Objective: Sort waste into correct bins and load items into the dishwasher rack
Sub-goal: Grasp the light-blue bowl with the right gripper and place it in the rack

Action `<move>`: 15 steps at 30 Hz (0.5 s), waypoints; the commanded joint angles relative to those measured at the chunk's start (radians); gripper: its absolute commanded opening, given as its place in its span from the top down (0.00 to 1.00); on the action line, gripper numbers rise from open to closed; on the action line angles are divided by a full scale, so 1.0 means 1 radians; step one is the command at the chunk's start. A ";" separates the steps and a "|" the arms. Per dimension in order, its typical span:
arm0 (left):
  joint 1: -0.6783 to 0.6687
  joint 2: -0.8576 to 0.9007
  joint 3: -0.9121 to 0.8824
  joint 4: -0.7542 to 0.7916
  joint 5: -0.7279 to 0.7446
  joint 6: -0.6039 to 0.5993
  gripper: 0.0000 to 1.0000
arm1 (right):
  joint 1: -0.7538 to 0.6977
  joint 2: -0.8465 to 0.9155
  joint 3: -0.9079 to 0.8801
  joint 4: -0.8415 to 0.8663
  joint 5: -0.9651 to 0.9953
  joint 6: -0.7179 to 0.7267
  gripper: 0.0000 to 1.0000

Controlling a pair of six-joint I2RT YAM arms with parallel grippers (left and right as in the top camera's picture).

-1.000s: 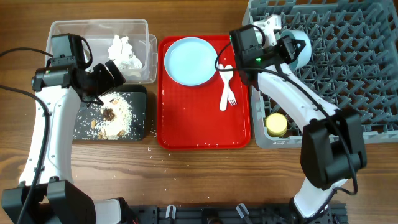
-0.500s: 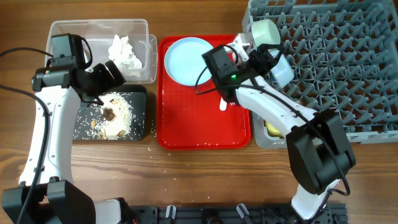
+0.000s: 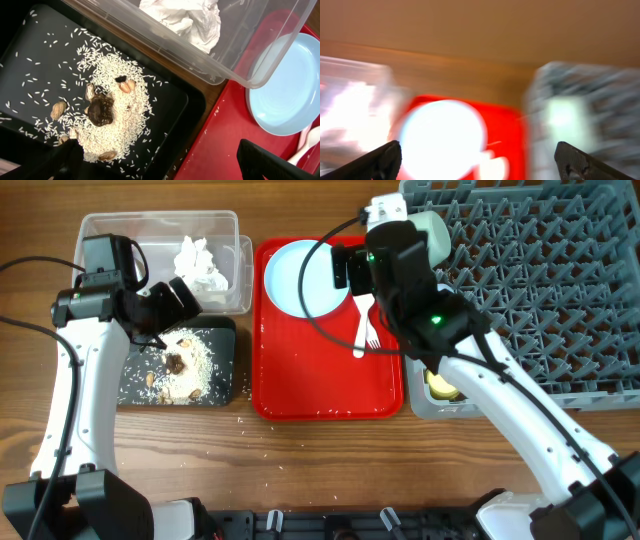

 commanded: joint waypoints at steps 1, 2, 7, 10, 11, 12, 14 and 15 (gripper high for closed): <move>0.006 -0.001 0.010 0.001 -0.006 0.005 0.00 | -0.011 0.129 -0.043 -0.022 -0.241 0.411 0.28; 0.006 -0.001 0.010 0.001 -0.006 0.005 0.00 | -0.007 0.187 -0.043 -0.046 -0.194 0.498 0.29; 0.006 -0.001 0.010 0.001 -0.006 0.005 0.00 | -0.002 0.389 -0.043 -0.004 -0.176 0.688 0.29; 0.006 -0.001 0.010 0.001 -0.006 0.005 0.00 | -0.003 0.464 -0.043 0.045 -0.183 0.721 0.35; 0.006 -0.001 0.010 0.001 -0.006 0.005 0.00 | -0.003 0.477 -0.043 0.051 -0.184 0.721 0.37; 0.006 -0.001 0.010 0.001 -0.006 0.005 0.00 | -0.003 0.494 -0.043 0.058 -0.189 0.722 0.42; 0.006 -0.001 0.010 0.001 -0.006 0.005 0.00 | -0.003 0.522 -0.043 0.062 -0.204 0.739 0.57; 0.006 -0.001 0.010 0.001 -0.006 0.005 0.00 | -0.003 0.534 -0.043 0.064 -0.211 0.739 0.61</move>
